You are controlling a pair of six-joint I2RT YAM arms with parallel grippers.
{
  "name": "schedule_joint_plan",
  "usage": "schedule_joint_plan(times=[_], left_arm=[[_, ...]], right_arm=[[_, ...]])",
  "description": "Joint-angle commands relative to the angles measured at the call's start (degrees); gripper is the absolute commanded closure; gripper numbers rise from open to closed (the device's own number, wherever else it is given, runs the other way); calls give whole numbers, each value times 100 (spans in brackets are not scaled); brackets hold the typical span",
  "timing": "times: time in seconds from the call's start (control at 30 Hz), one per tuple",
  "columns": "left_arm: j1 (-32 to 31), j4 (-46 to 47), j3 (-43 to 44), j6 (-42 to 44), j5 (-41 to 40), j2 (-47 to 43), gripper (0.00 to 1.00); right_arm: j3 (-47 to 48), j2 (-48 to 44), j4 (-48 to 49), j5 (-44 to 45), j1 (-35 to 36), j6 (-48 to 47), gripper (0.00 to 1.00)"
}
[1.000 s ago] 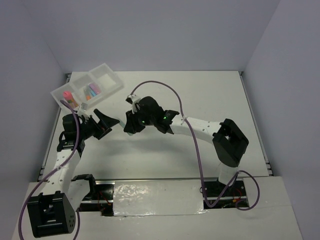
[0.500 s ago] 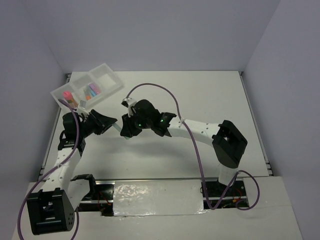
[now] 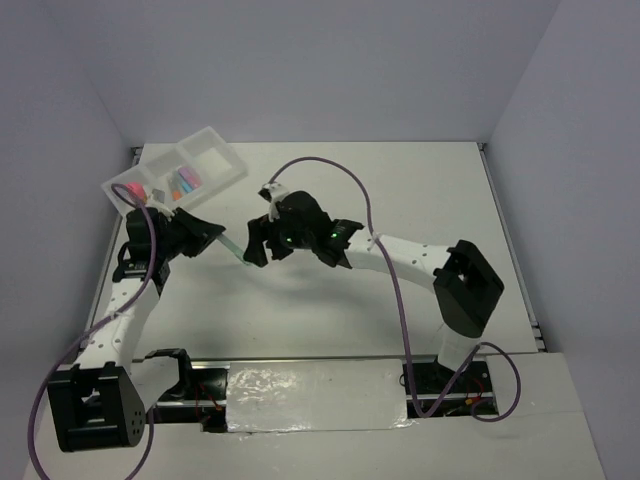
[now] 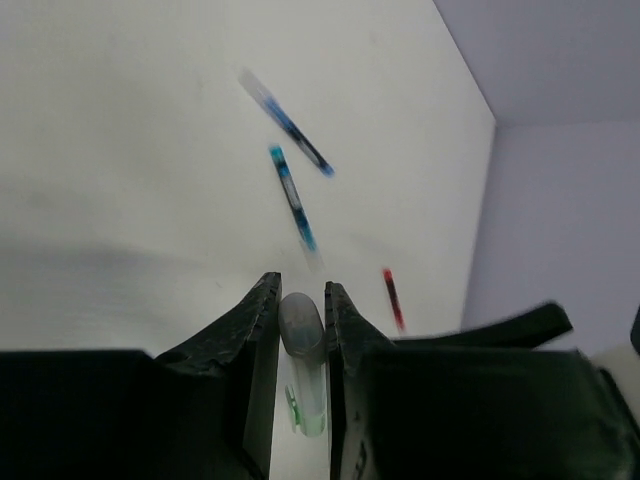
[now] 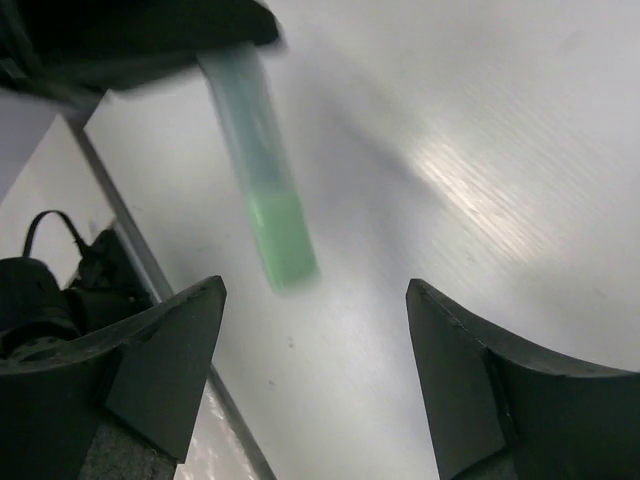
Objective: Sort the stationery into containers
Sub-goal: Place the stationery in the storage box, then pick up the pen from the center of the board.
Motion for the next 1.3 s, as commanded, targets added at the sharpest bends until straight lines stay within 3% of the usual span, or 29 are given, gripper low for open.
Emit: schedule_joint_plan(times=[0.0,0.03,0.17,0.23,0.27,0.43,0.63,0.7,0.73,0.83,0.87,1.1,1.2,1.23,1.27], left_arm=[[13,-603,1118,632,-1566,357,100],[13,-996,1347,729,-2283,507,100],[31,-1771,2882,809,-3858,1498,100],[74,-1922,3508,984,-4283,1947,100],[144,-2114,4251,1072,-4616,2489,100],[356,-2361,6809,1703,-4873,4422,100],[391,-2863,8914,2232,-5164,6235,93],[417,-2663,8934,2311,-5112,6448,82],[418,-2539,8856,2355,-5051,6467,64],[426,-2117,8479,2321,-5024,6441,25],[444,-2046,8434,2303,-4989,6441,3],[611,-2431,9275,2216,-4585,6512,1],[637,-2398,9181,2067,-3980,6031,1],[637,-2258,8893,2040,-3673,5880,1],[620,-2048,8760,1987,-3044,5739,1]], right_arm=[[-513,-862,187,443,-396,213,19],[-802,-1177,100,513,-458,239,18],[-1261,-1820,-382,908,-748,11,17],[-1419,-2023,-595,1023,-766,-138,17],[-1472,-2215,-752,1049,-783,-191,17],[-1946,-2787,-1008,804,-784,-349,17],[-2202,-3201,-1017,566,-792,-358,16],[-2088,-3219,-1140,514,-792,-437,16],[-2044,-3211,-1149,514,-792,-455,15],[-2017,-3088,-1009,435,-792,-508,11],[-2009,-3001,-948,452,-784,-525,9],[-1140,-1305,-1272,1119,-810,-850,11],[-446,-488,-1622,1427,-854,-1078,23],[-44,-286,-1728,1515,-880,-1140,35],[160,82,-1860,1594,-906,-1236,40]])
